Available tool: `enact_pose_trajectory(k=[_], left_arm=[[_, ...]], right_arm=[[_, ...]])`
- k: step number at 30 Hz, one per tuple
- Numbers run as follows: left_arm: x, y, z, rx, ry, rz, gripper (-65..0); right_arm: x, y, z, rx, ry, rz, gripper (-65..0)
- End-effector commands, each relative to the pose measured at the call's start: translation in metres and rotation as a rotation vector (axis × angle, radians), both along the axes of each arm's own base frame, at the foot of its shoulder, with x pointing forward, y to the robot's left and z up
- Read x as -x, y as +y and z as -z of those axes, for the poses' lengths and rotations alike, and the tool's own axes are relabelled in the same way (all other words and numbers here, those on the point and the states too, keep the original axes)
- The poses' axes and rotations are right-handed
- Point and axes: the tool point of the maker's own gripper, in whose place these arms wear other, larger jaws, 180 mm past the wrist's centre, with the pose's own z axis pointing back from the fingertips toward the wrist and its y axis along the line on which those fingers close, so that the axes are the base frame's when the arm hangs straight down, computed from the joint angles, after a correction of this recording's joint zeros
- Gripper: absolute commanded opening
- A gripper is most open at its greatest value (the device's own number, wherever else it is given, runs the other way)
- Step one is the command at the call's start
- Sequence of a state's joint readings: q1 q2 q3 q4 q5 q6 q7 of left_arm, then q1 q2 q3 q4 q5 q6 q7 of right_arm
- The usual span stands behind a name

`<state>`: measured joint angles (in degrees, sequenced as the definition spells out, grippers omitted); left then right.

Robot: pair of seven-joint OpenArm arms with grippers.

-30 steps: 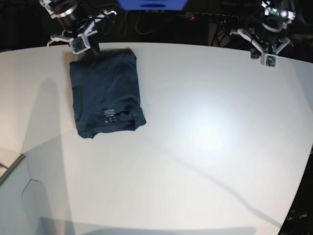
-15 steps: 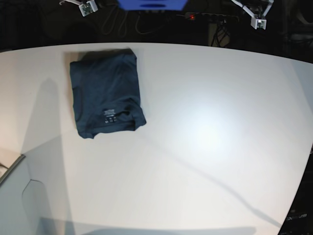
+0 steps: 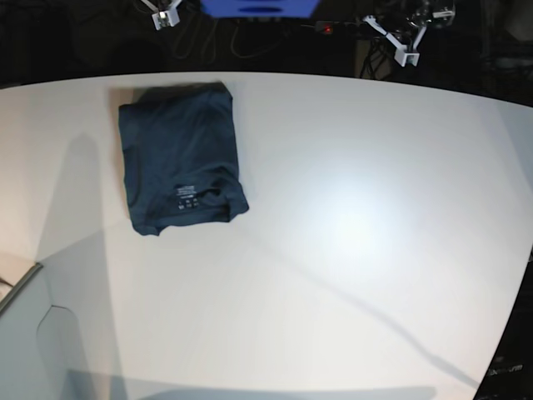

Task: Layout the t-shirt on the table in an organized manner, then fold the t-shirt properly

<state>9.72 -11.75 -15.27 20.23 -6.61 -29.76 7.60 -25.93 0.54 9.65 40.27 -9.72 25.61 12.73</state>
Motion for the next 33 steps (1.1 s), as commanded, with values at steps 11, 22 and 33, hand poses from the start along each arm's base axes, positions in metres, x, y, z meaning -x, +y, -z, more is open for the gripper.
enact_pose_trajectory(k=[11, 22, 33], left_arm=[[-0.005, -0.028, 0.01, 0.036, -0.01, 0.073, -65.0], [-0.006, -0.06, 0.011, 0.085, -0.013, 0.079, -65.0], [-0.007, -0.062, 0.011, 0.088, -0.014, 0.08, -65.0]], right_arm=[[0.011, -0.059, 0.04, 0.31, 0.051, 0.201, -62.1], [0.014, -0.112, 0.032, 0.601, 0.049, 0.163, -62.0], [0.019, -0.114, 0.032, 0.608, 0.058, 0.157, -62.0]])
